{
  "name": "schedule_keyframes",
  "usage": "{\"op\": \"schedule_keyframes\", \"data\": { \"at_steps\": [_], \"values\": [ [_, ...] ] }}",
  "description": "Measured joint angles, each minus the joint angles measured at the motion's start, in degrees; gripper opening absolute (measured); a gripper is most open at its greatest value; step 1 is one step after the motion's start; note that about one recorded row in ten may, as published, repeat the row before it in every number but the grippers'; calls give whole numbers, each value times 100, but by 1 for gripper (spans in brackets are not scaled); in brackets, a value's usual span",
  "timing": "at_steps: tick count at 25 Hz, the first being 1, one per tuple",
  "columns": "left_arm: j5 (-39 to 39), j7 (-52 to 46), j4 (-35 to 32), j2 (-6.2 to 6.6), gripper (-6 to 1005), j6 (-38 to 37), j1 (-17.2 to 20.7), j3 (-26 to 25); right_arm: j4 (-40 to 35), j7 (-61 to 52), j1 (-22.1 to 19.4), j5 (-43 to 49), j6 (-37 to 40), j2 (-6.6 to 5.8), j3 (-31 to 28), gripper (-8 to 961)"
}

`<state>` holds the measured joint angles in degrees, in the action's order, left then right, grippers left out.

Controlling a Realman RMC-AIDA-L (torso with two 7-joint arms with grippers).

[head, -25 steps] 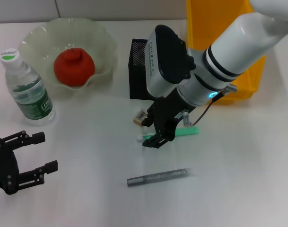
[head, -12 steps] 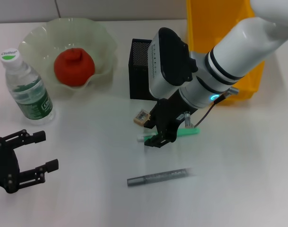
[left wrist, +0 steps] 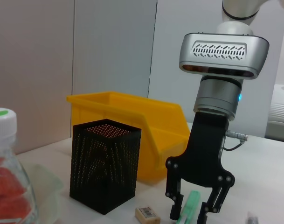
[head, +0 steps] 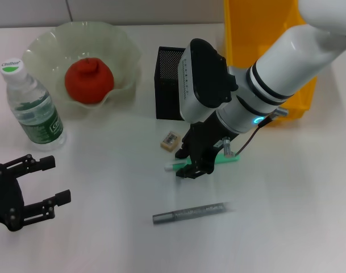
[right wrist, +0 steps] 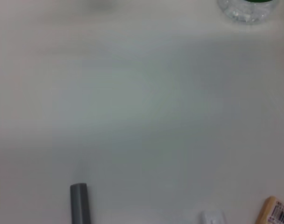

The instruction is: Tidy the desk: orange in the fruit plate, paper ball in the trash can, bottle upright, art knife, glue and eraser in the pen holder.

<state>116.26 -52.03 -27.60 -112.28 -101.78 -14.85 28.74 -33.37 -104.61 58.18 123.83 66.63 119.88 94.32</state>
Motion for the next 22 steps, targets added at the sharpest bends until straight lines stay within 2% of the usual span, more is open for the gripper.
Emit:
{"op": "schedule_keyframes", "data": {
  "at_steps": [3, 9, 22],
  "values": [
    [0, 0, 0, -4, 769, 0, -1, -3, -12, -10, 0, 0, -2, 0, -1, 390],
    [0, 0, -4, -5, 768, 0, -1, -14, -17, -20, 0, 15, -2, 0, -1, 293],
    [2, 0, -12, -13, 768, 1, -1, -79, -39, -159, 138, 262, 121, -7, 33, 210]
  ]
}}
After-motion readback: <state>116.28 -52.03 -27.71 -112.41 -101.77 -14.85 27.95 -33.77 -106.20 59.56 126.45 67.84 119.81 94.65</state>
